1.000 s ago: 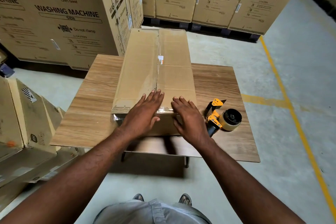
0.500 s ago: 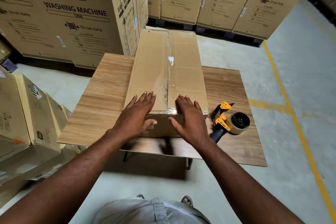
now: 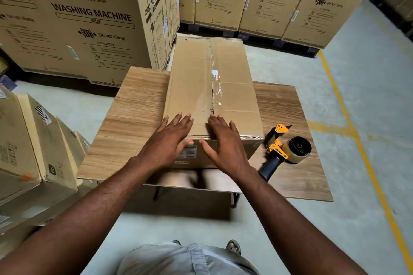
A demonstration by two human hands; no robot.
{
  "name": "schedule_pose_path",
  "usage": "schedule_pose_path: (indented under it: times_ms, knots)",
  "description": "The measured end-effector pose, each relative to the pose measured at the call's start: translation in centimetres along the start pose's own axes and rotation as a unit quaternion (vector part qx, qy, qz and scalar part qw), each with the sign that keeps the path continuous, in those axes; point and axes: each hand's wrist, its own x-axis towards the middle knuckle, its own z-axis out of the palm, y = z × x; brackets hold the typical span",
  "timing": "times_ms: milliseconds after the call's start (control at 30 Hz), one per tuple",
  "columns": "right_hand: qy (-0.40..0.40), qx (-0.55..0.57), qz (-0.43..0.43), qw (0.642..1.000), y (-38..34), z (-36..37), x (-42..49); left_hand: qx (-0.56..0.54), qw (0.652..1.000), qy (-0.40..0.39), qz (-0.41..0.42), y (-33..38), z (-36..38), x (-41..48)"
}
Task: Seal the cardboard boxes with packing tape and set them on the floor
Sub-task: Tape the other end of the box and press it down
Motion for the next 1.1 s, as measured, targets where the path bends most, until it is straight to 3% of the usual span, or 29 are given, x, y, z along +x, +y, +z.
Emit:
schedule_pose_path:
  times_ms: [167,300,467,667,867,967,1067,1100]
  knots:
    - [-0.009,-0.021,0.002,1.0,-0.2,0.5,-0.6,-0.015,0.999,-0.011,0.035,-1.3,0.1,-0.9]
    - [0.003,0.035,0.016,0.999,-1.9,0.5,0.3,-0.037,0.999,0.006,0.017,-0.9,0.1,-0.6]
    - [-0.014,-0.043,-0.019,0.999,-1.8,1.5,0.0,-0.032,0.999,0.006,0.031,-1.3,0.2,-1.0]
    - [0.006,0.001,0.016,1.0,-3.0,1.2,0.2,-0.13,0.991,0.007,-0.016,-2.7,-1.0,-2.0]
    - [-0.023,-0.055,0.015,0.998,-2.9,1.7,-0.3,-0.209,0.977,0.026,-0.032,-2.9,-0.4,-2.9]
    - [0.0,-0.006,0.015,1.0,-3.6,1.6,0.1,-0.32,0.939,0.054,-0.109,-2.7,0.4,-3.3]
    - [-0.006,0.024,-0.002,1.0,-4.9,2.1,0.8,-0.49,0.843,0.053,-0.214,-2.9,1.4,-3.7]
    - [-0.006,0.014,-0.011,1.0,-5.3,2.5,0.9,-0.492,0.84,0.053,-0.224,-3.1,1.7,-4.0]
